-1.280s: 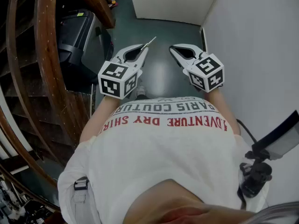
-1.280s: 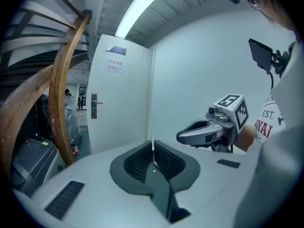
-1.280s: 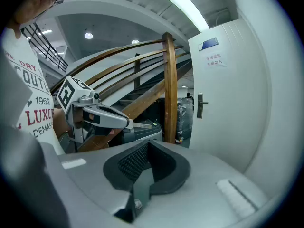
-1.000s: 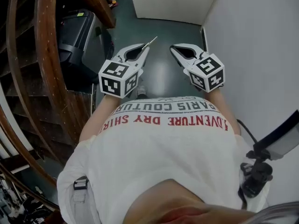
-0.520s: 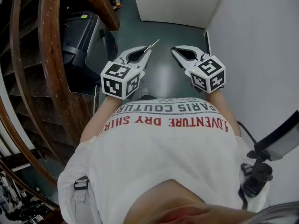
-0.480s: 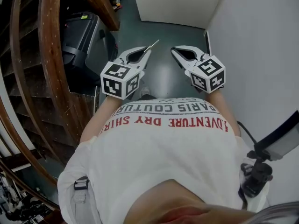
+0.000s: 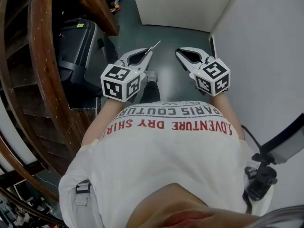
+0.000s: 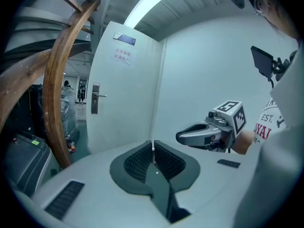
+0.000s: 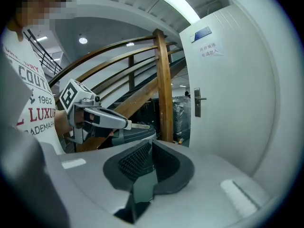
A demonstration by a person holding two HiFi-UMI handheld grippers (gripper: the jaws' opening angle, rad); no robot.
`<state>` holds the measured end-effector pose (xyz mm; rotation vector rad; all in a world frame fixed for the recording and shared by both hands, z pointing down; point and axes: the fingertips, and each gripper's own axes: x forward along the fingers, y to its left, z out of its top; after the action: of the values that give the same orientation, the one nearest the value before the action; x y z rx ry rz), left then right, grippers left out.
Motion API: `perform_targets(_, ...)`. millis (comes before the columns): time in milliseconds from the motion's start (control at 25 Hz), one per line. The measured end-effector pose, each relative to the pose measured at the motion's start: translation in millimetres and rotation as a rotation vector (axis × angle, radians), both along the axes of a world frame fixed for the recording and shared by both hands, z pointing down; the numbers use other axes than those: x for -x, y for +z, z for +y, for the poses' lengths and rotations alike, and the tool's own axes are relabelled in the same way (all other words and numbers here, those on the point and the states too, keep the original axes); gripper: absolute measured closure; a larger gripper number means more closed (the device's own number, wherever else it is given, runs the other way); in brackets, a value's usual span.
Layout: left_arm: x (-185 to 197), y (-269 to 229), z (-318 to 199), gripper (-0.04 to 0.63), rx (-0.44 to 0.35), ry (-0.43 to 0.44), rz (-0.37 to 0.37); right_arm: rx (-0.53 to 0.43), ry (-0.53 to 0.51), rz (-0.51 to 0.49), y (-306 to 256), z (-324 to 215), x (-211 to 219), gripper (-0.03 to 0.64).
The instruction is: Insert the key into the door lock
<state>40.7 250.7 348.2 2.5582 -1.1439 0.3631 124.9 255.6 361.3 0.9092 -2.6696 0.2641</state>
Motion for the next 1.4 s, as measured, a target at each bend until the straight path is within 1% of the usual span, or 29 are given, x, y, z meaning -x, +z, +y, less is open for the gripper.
perform_targets(120,11,15,-71,0.572,0.027,-0.002,0.016,0.027,0.014,0.003,16,-68,8,0.614)
perform_targets(320,59,38,-208,0.572,0.051,-0.004,0.036,0.047,0.052,0.004,39,-201,47,0.614)
perform_targets(440,85,38,-284,0.572,0.040,-0.004,0.035,0.025,0.066,0.023,41,-276,65,0.614)
perform_targets(600,110,17,-366,0.572,-0.001,-0.014,0.045,-0.016,0.097,0.009,18,-362,73,0.614)
perform_targets(720,121,2,-410,0.572,-0.021,-0.029,0.066,-0.054,0.110,-0.003,-1,-409,73,0.614)
perform_targets(800,124,1,-432,0.572,-0.025,-0.038,0.080,-0.075,0.114,-0.002,-7,-433,73,0.614)
perform_targets(1040,121,19,-483,0.572,0.021,-0.041,0.093,-0.097,0.107,0.025,-5,-503,66,0.603)
perform_targets(1280,117,29,-532,0.572,0.061,-0.057,0.117,-0.153,0.124,0.013,-22,-582,54,0.571)
perform_targets(1360,116,32,-559,0.572,0.068,-0.067,0.114,-0.186,0.130,0.015,-29,-623,49,0.546)
perform_targets(1400,115,34,-574,0.572,0.070,-0.071,0.111,-0.202,0.138,0.015,-31,-647,47,0.522)
